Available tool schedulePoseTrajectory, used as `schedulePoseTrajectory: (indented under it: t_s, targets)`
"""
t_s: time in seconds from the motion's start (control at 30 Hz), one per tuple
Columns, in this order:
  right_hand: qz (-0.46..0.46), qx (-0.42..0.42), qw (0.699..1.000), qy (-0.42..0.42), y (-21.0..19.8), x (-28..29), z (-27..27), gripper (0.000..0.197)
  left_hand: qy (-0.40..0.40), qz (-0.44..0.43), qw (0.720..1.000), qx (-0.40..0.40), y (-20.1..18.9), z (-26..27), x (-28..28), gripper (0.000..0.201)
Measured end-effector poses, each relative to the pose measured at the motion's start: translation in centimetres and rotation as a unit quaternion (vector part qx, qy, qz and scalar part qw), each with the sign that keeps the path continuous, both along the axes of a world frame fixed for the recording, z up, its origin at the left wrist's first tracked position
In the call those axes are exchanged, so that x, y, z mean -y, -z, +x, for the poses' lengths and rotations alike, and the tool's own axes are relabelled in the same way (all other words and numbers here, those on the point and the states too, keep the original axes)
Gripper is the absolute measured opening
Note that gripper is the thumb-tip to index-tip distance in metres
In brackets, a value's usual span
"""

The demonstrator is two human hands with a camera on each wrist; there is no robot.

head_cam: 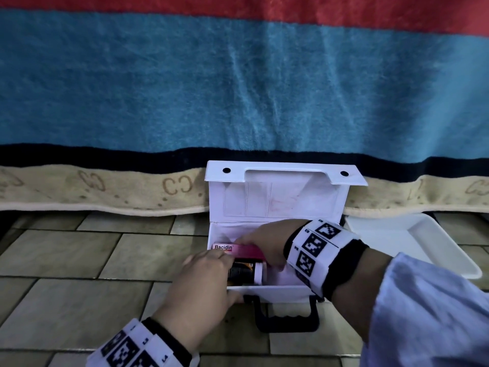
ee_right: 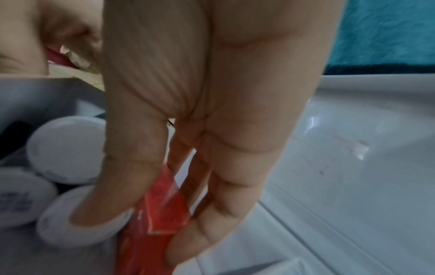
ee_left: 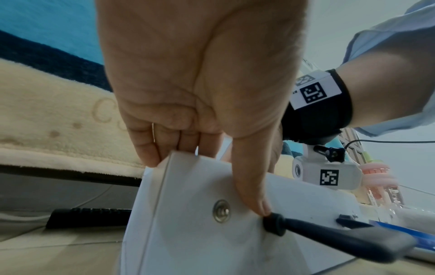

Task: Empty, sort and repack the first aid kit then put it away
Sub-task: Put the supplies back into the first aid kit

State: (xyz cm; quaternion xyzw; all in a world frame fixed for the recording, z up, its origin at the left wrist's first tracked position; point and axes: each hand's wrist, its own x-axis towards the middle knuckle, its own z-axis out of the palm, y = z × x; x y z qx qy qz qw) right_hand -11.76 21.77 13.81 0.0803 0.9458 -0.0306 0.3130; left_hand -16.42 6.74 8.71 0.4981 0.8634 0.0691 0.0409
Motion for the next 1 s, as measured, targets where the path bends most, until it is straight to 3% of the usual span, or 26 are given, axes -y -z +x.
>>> schedulePoseTrajectory:
  t_s: [0.2, 0.4, 0.57, 0.8, 1.0]
  targets:
    - [0.014, -0.064, 0.998, -0.005, 1.4, 0.7, 0.1, 0.043, -0.003, -0.001, 1.0, 0.002, -0.2, 0.2, -0.1, 0.058]
    - [0.018, -0.076, 0.997, 0.01, 0.8, -0.1, 0.5, 0.057, 0.006, -0.004, 1.0, 0.018, -0.8, 0.3, 0.0, 0.062]
    - [0.004, -0.113, 0.992, 0.062, -3.0, -1.7, 2.4, 0.072, 0.039, 0.039, 0.998, 0.031, -2.7, 1.6, -0.8, 0.057]
    - [0.009, -0.226, 0.946, 0.232, -9.1, -5.1, 14.3, 0.06, 0.147, 0.091, 0.983, 0.058, -4.8, 5.9, -5.6, 0.042]
    - [0.028, -0.207, 0.904, 0.373, -6.5, -4.3, 25.6, 0.056, 0.243, 0.061, 0.966, 0.067, -4.3, 10.7, -8.7, 0.031]
